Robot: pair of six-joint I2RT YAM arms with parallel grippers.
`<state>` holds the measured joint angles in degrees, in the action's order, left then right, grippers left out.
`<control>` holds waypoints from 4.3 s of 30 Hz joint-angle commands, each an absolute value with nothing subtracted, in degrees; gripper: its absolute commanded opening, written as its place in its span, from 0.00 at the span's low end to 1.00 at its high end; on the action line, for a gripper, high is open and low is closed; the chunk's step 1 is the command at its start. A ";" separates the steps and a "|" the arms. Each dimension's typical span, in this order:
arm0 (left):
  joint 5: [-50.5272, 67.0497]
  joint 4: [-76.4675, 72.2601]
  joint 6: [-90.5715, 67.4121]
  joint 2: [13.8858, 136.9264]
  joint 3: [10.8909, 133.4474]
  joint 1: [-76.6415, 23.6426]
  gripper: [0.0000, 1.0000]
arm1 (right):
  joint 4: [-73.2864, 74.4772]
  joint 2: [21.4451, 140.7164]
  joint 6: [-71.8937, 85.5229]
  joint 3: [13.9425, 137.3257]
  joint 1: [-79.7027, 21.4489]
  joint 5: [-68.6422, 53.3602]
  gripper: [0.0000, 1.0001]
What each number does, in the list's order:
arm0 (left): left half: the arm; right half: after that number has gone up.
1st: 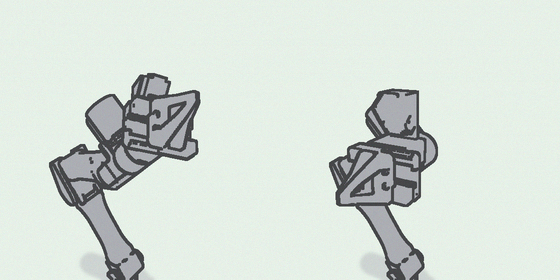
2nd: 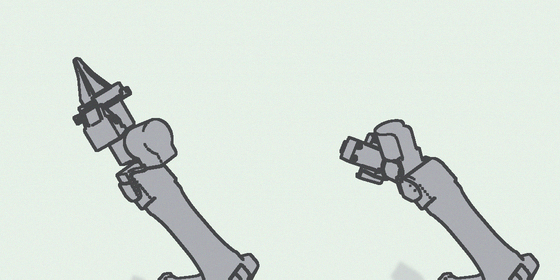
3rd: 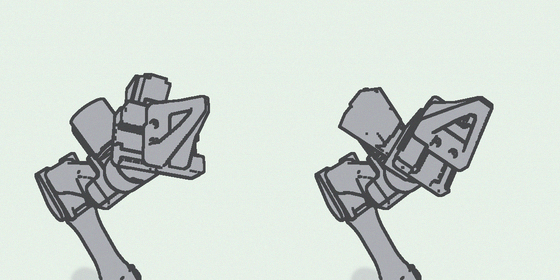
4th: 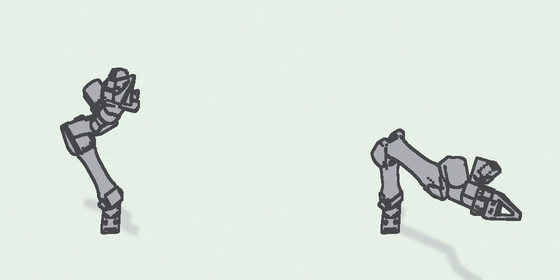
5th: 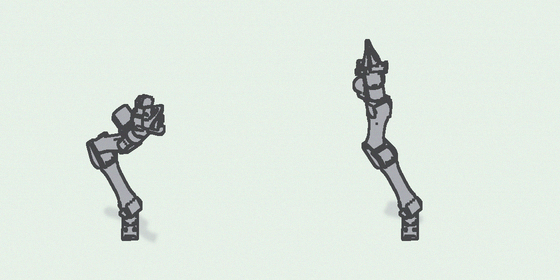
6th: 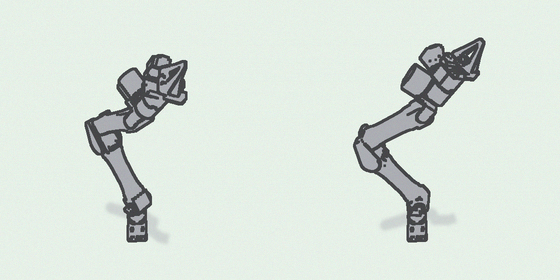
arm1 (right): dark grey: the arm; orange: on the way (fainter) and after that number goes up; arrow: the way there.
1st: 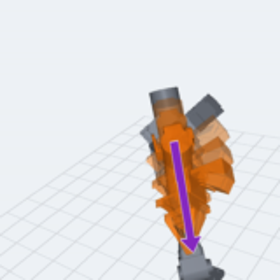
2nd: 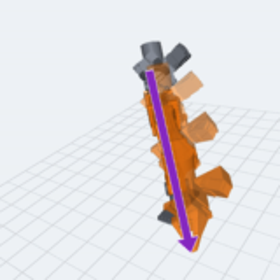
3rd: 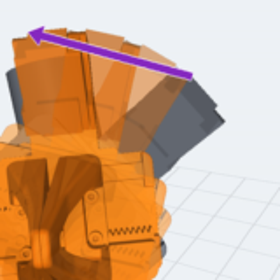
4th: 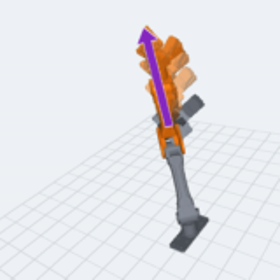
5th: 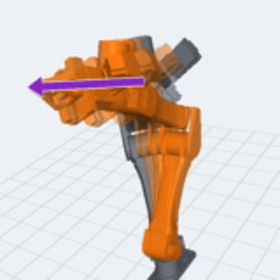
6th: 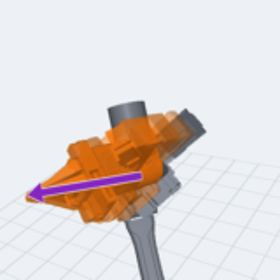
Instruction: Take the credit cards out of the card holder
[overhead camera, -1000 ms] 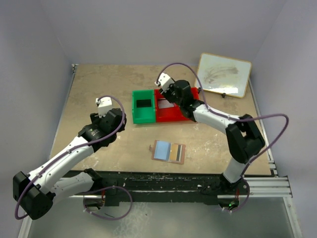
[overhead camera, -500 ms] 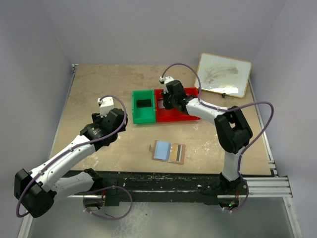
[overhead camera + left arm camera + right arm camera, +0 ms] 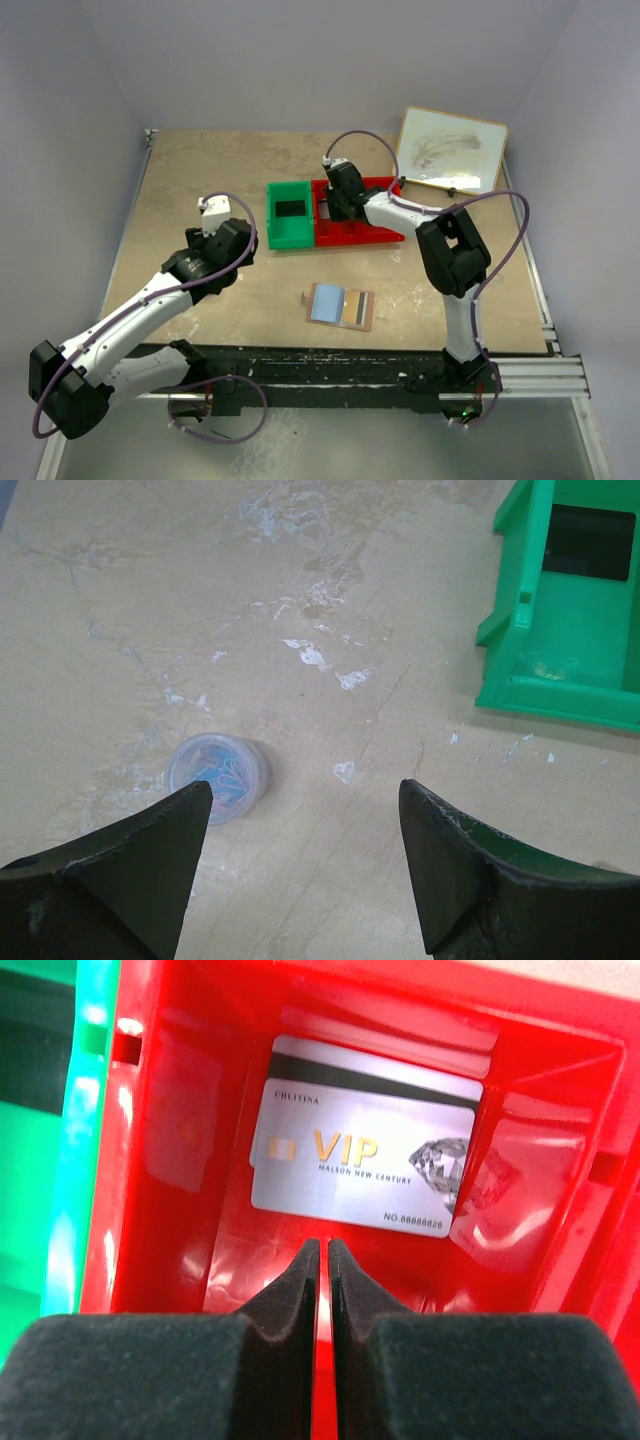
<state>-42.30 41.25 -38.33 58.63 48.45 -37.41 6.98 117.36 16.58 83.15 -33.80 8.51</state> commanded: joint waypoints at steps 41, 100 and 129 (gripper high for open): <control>-42.28 40.16 -37.35 58.69 50.68 -37.09 0.73 | 9.42 126.12 20.32 89.86 -36.71 18.88 0.11; -7.40 16.85 -28.45 99.27 65.57 -53.70 0.72 | -9.38 55.15 50.30 12.62 -45.53 -24.05 0.48; -5.14 6.21 -40.01 87.48 44.69 -57.63 0.67 | -13.09 65.53 57.60 17.81 -38.20 -8.44 0.50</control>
